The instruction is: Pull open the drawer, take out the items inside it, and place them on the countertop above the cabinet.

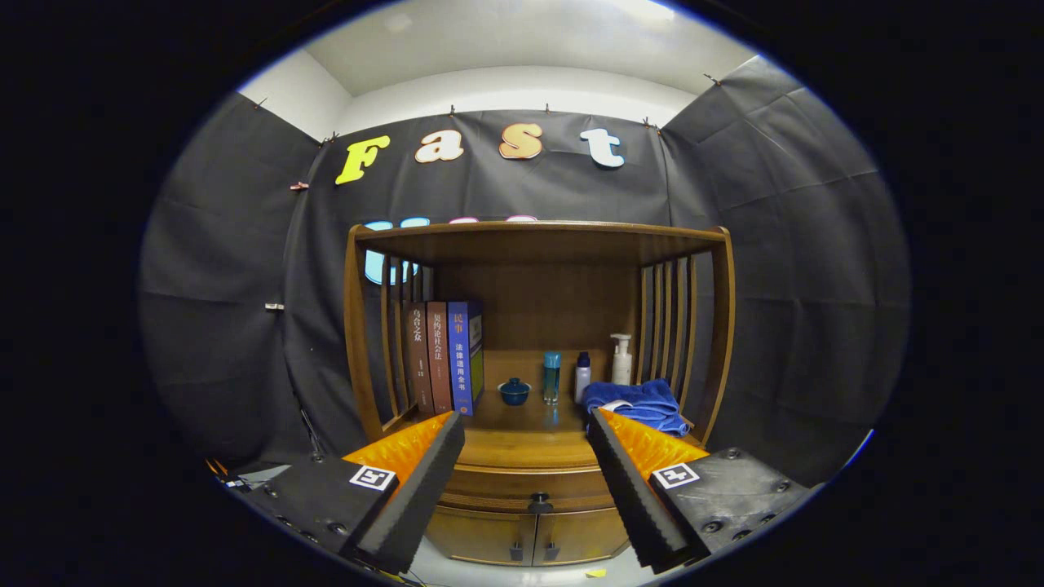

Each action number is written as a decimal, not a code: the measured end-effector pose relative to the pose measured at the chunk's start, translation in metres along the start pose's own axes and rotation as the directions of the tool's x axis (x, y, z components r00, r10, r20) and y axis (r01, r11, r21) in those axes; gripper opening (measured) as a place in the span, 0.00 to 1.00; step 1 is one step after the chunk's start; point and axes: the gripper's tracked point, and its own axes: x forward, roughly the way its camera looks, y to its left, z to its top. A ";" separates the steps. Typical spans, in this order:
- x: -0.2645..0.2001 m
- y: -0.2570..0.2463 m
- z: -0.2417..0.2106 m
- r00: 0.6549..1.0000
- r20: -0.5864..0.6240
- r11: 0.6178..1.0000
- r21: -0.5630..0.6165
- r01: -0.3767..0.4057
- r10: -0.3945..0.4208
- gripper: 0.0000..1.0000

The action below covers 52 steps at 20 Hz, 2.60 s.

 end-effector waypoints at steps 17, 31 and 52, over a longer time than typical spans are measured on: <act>0.095 -0.025 -0.184 0.952 -0.304 0.997 0.059 0.045 -0.025 0.99; 0.133 -0.026 -0.282 0.886 -0.463 0.997 0.062 0.056 -0.021 0.94; 0.068 -0.023 -0.293 0.816 -0.578 1.000 -0.002 0.024 -0.021 0.36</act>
